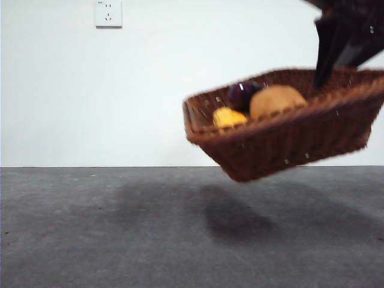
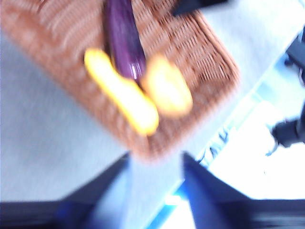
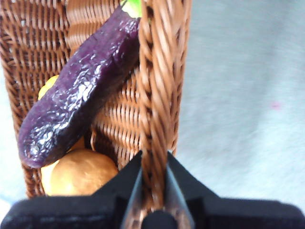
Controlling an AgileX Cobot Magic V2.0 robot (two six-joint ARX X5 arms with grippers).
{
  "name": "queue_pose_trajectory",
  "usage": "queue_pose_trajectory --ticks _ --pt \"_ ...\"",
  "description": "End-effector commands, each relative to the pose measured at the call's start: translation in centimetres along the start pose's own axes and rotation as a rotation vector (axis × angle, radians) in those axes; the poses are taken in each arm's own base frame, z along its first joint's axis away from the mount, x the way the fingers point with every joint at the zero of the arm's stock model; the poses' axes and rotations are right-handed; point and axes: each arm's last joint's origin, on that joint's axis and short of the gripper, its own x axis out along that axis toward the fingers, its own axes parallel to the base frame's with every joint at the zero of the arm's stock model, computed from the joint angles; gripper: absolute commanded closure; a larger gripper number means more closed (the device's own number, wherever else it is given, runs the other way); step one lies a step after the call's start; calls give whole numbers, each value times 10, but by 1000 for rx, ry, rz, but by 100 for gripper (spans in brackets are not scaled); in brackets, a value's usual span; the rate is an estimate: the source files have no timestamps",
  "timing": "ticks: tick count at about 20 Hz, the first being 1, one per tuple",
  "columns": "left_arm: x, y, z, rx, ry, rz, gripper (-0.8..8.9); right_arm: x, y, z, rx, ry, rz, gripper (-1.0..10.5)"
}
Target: Help me put the vegetables on the table into the basket
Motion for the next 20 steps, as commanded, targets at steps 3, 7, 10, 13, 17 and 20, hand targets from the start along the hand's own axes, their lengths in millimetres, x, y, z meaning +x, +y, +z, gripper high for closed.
queue_pose_trajectory --ticks 3,7,10,13,17,20 --pt "-36 -2 -29 17 62 40 822 40 -47 22 72 79 12 959" --pt "-58 -5 -46 -16 48 68 822 71 -78 43 60 182 51 958" --pt "-63 -7 -49 -22 35 55 822 84 -92 63 43 182 54 958" --pt "-63 -11 -50 -19 38 42 822 93 -109 75 57 171 49 959" --pt "-63 -11 -50 -19 39 42 822 105 -138 75 100 166 40 958" --pt "-63 -11 -50 -19 37 49 822 105 -148 76 112 139 28 959"
